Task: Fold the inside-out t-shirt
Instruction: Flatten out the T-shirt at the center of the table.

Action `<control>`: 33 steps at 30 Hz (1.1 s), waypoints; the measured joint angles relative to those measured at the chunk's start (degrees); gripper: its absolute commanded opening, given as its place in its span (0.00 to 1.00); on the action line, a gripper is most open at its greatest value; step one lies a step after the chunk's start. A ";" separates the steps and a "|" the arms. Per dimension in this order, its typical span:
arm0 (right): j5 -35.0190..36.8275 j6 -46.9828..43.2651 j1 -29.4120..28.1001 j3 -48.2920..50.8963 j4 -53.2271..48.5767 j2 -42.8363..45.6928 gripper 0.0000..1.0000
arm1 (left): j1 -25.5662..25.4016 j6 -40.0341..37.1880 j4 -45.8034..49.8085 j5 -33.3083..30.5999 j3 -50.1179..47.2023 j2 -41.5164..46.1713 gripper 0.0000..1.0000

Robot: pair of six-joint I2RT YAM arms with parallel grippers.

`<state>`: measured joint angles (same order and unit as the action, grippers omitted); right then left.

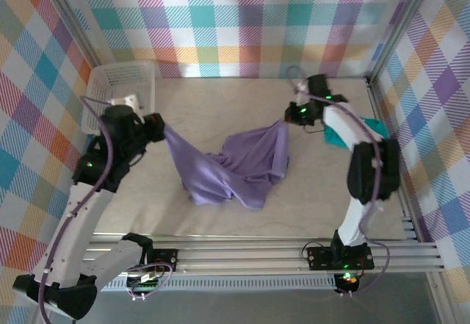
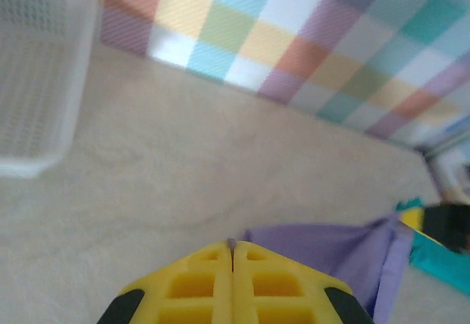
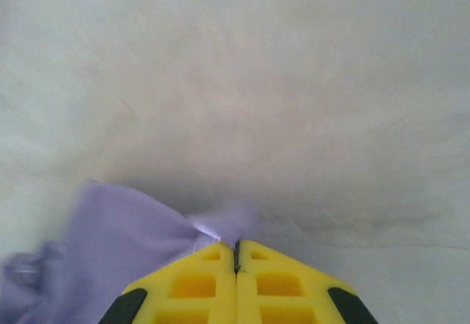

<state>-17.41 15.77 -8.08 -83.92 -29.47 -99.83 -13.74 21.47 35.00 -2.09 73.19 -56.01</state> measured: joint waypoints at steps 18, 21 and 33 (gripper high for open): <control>-13.66 7.15 10.40 7.26 10.73 27.45 0.00 | 16.24 -2.25 6.71 4.63 24.96 -8.13 0.00; -13.66 8.09 7.72 6.36 11.91 19.69 0.06 | 16.31 -1.99 6.10 6.80 18.18 -7.65 0.00; 9.84 0.87 -2.95 3.96 2.71 -4.81 0.53 | 16.41 0.39 3.76 16.11 5.62 -6.97 0.00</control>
<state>-7.57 16.64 -11.03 -79.96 -26.76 -104.64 2.68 21.87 38.76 14.02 78.81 -62.98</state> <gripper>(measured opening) 0.497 0.048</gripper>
